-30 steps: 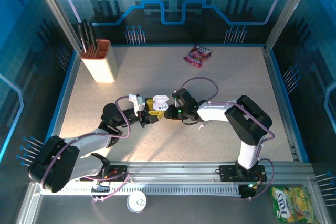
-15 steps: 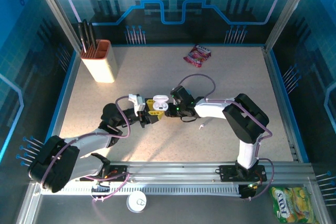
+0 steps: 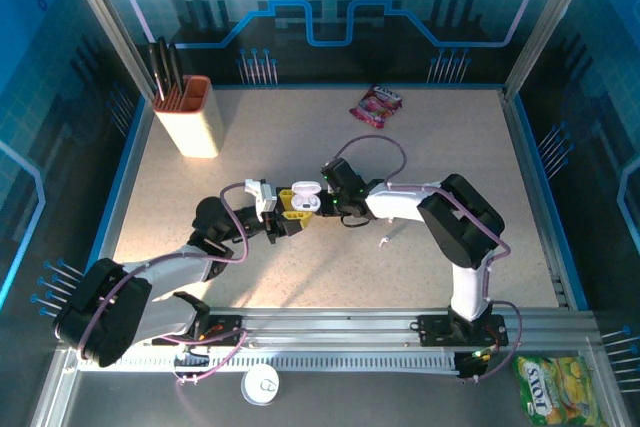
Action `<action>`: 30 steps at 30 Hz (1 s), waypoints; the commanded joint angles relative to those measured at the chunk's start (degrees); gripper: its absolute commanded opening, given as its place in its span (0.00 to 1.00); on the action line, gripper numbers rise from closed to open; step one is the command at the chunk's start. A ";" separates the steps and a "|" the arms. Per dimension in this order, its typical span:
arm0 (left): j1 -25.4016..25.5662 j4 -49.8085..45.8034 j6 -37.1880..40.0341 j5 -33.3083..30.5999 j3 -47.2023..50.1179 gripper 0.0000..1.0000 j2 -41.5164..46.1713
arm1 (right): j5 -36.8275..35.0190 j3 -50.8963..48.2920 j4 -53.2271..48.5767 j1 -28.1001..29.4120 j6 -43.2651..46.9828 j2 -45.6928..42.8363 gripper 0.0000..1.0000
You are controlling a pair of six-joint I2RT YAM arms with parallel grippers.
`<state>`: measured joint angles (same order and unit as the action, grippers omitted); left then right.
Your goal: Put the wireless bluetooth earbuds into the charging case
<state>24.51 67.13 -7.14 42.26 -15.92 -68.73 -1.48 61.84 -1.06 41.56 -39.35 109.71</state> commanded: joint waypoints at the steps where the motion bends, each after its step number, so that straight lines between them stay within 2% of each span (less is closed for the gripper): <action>1: -0.37 1.16 0.80 0.25 -0.21 0.40 -0.51 | 1.47 1.66 -2.12 -0.35 1.04 1.22 0.31; 8: -0.26 1.65 0.60 0.19 -0.23 0.40 -0.97 | 1.00 0.29 -3.07 -0.48 1.12 -0.72 0.22; 20: -0.32 1.74 0.63 0.15 -0.33 0.40 -1.06 | 1.05 -8.23 0.14 -2.06 -1.51 -8.65 0.21; 30: -0.35 2.57 -0.07 0.59 -0.85 0.41 -1.93 | -1.85 -19.94 2.41 -7.90 -2.72 -14.84 0.22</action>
<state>24.51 67.40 -7.18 42.28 -15.92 -70.22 -1.34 44.34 1.61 34.83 -41.17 96.12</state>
